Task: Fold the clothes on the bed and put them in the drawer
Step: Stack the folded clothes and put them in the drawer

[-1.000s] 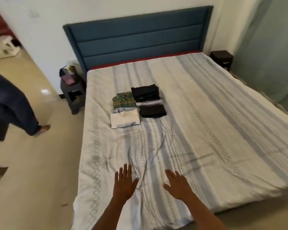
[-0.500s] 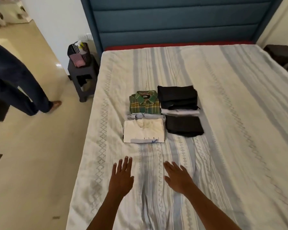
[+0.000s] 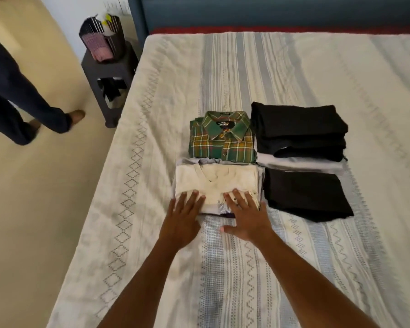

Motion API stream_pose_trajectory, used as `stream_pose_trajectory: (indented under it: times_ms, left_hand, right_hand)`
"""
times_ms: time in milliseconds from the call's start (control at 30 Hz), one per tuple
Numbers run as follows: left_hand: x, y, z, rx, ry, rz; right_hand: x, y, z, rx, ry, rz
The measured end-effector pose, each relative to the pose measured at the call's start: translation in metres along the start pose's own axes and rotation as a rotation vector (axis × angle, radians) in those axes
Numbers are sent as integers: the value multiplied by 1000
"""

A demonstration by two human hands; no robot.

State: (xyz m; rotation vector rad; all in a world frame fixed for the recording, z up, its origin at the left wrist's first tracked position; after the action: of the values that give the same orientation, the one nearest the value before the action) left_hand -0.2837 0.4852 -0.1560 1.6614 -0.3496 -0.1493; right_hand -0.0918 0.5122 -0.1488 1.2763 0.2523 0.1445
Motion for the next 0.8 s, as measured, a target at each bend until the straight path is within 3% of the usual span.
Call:
stream_pose_trajectory:
  times_ms: [333,433,533,800]
  left_hand:
    - [-18,-4,-32,43,-67,-143]
    - [-9,16,-22,119,-70,-128]
    - [9,45,6,204,-91,-65]
    - [104,124,138,188,11,255]
  right_hand:
    - [7,0,-13,125,34,42]
    - [4,20,3,310,20,82]
    - [11,32,47,487,11,-35]
    - [30,46,216,501,-17,-206]
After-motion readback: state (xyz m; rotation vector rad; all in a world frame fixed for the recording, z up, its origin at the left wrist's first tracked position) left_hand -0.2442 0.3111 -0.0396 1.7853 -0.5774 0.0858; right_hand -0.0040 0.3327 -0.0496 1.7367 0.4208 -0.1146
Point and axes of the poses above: each hand's wrist, its own z-axis away from the middle knuckle, its own y-axis out of the back of the hand, x = y × z, the point moved 7 cm from there along -z, towards the middle knuckle, and after that the axes turned 14 degrees about x, right-handed, at the moved point
